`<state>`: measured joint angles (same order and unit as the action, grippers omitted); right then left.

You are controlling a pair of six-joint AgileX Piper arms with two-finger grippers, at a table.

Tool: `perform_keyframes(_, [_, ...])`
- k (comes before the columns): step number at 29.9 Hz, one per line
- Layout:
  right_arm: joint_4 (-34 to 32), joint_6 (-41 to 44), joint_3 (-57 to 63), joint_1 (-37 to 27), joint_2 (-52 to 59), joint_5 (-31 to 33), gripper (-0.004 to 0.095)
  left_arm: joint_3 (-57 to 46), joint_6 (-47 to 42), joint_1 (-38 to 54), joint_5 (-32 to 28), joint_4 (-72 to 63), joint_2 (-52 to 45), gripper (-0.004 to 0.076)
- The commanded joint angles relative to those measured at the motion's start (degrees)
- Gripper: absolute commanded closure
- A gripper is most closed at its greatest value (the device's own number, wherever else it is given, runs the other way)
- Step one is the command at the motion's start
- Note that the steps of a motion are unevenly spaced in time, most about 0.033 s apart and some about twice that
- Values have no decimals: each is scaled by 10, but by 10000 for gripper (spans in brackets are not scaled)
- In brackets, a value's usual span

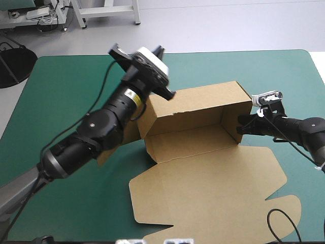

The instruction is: Fold the box

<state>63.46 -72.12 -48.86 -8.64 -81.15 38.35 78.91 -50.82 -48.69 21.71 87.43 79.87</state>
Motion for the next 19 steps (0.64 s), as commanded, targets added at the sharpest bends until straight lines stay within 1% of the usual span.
perform_keyframes(1, [2,35,-15,0,10,27,907,27,-12,92,-55,-61,-37,719])
perform_keyframes(3, [-16,51,-23,0,10,27,906,27,-12,146,-83,-117,-42,719])
perform_keyframes(6, [-62,105,-47,0,10,34,907,27,-12,231,-109,-207,-42,719])
perform_keyframes(11, [-118,178,-98,0,10,60,906,24,18,338,-107,-319,-42,719])
perform_keyframes(14, [-135,218,-136,0,10,83,906,21,89,378,-81,-414,-42,719])
perform_keyframes(16, [-150,252,-166,1,10,98,906,21,157,394,-46,-477,-42,719])
perform_keyframes(19, [-211,323,-218,24,10,112,906,21,277,414,5,-575,-42,719])
